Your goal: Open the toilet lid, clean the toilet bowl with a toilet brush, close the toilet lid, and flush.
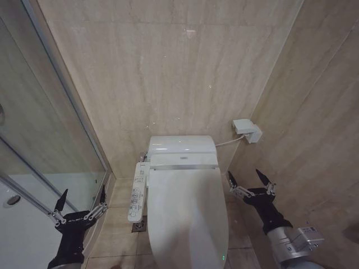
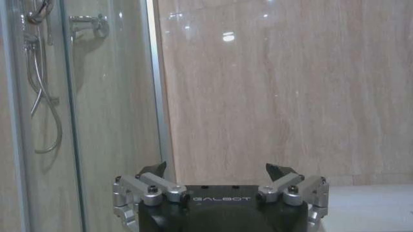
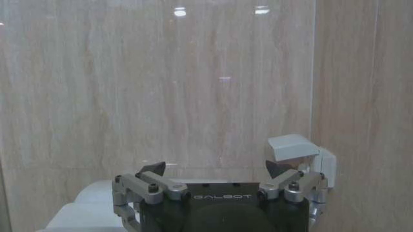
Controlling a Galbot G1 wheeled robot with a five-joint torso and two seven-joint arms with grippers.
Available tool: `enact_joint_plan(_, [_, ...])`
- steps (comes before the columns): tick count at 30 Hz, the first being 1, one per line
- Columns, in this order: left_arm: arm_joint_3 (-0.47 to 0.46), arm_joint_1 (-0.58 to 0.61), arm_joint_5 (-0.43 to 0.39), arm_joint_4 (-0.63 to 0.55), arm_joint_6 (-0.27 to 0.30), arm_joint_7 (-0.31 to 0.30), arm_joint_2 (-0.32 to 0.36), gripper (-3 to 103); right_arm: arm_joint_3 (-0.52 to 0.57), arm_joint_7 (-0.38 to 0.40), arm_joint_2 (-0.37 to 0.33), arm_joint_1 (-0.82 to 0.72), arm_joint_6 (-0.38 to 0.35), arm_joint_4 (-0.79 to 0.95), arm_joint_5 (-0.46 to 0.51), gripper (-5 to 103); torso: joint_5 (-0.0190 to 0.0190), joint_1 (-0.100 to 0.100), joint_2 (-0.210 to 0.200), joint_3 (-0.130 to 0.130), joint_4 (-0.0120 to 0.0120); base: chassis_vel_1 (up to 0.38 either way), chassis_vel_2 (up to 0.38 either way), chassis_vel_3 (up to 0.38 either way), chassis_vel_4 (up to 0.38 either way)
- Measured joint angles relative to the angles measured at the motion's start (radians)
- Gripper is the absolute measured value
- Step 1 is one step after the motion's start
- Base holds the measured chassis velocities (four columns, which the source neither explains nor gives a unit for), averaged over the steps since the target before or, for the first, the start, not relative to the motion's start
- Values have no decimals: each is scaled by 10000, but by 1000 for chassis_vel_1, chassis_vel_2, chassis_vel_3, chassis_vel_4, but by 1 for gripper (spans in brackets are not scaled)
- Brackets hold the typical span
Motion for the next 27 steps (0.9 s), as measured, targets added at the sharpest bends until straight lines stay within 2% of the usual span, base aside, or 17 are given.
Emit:
enact_joint_plan(14, [-10, 221, -144, -562, 395, 6, 162, 100, 0, 0, 0, 0, 0, 0, 0, 100, 0, 0, 0, 0, -1, 0, 0, 0, 0])
enact_joint_plan(27, [21, 262, -37, -542, 497, -124, 101, 100, 0, 0, 0, 0, 0, 0, 0, 100, 0, 0, 0, 0, 0, 0, 0, 0, 0])
